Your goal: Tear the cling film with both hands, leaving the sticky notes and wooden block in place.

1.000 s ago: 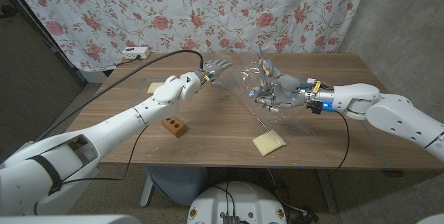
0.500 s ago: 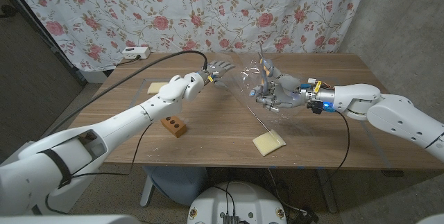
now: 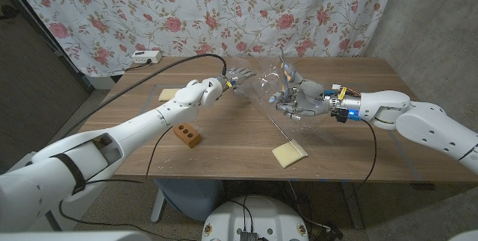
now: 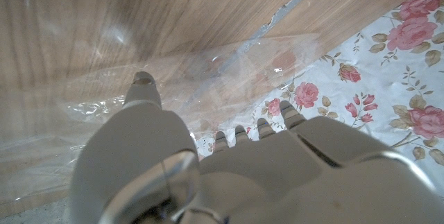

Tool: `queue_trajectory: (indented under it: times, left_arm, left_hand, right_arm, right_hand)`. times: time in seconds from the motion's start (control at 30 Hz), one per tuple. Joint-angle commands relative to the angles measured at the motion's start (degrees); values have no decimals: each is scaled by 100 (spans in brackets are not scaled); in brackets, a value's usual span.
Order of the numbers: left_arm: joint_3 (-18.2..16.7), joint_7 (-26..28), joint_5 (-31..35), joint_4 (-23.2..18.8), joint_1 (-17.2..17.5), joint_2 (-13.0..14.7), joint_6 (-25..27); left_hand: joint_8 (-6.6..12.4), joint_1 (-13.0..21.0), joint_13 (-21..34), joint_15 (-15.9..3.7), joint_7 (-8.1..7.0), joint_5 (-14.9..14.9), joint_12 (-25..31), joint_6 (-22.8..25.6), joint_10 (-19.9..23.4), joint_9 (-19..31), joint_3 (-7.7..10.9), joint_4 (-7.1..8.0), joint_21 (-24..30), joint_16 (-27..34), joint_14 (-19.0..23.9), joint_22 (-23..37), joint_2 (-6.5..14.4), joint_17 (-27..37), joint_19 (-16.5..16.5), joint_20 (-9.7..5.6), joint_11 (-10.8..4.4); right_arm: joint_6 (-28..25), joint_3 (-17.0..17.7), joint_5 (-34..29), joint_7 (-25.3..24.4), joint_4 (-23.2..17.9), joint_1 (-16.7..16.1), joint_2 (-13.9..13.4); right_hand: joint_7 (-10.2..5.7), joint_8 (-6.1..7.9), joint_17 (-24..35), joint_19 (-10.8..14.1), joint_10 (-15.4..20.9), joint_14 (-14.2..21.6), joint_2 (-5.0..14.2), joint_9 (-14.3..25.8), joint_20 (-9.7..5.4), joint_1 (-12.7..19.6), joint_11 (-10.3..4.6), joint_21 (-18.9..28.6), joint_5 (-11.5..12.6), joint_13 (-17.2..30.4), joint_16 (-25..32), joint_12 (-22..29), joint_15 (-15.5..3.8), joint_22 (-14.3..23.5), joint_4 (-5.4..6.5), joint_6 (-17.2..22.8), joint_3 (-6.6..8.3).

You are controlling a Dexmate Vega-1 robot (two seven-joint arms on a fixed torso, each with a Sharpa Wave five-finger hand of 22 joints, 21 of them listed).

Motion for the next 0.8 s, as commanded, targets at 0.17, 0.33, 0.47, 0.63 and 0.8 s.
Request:
queue_trajectory:
  times: [0.17, 0.33, 0.47, 0.63, 0.8]
  left_arm:
    - [248, -49, -323, 620, -294, -245, -331]
    - [300, -66, -406, 730, -339, -286, -362]
    - [371, -74, -407, 805, -371, -314, -365]
    - [454, -5, -381, 887, -391, -337, -392]
    - [545, 53, -286, 891, -372, -333, -357]
  left_hand:
    - [27, 16, 0, -42, -58, 45, 58, -65, 28, 4, -13, -11, 49, 68, -306, 18, -59, 6, 55, 7, -43]
    - [131, -68, -8, -24, -168, 62, 125, 343, 190, 1, -64, 18, 65, 90, -214, 17, -131, 6, 128, 79, -75]
    - [196, -64, -22, 20, -202, 80, 179, 690, 349, -2, -62, 10, 90, 137, -12, 15, -145, -3, 249, 120, -100]
    - [192, 227, -36, -445, -158, 86, 313, 1173, 777, 4, 108, -88, 173, 211, 564, 9, -14, -23, 718, -284, -188]
    - [291, 464, 189, -829, -223, 20, 787, 1970, 1914, 36, 302, -76, 218, 452, 1630, 35, 139, 59, 1203, -373, -608]
  right_arm:
    - [-35, 21, 14, -45, -21, -2, -2]
    - [-72, 19, 46, -56, -21, 11, 5]
    - [-53, 2, 23, -33, -6, 18, 20]
    - [-72, -2, 35, -53, -18, 25, 30]
    - [-95, -5, 63, -66, -25, 31, 44]
  right_hand:
    - [483, -26, -1, 59, 1296, -154, -7, 13, -235, 94, -940, -18, -32, 65, -22, 36, -285, 15, 34, -42, -12]
    - [479, -24, -1, 58, 1305, -144, -1, 32, -235, 102, -950, -23, -40, 26, -21, 22, -283, 20, 36, -39, -12]
    - [482, -33, -1, 67, 1291, -142, 8, 22, -236, 110, -961, -24, -48, 39, -22, 33, -284, 26, 40, -24, -11]
    - [488, -38, -1, 73, 1318, -137, 24, 32, -236, 115, -954, -33, -59, -10, -22, 21, -284, 23, 46, -21, -10]
    - [485, -40, -1, 74, 1316, -138, 29, 31, -236, 115, -951, -40, -69, 2, -24, 35, -282, 25, 50, -3, -12]
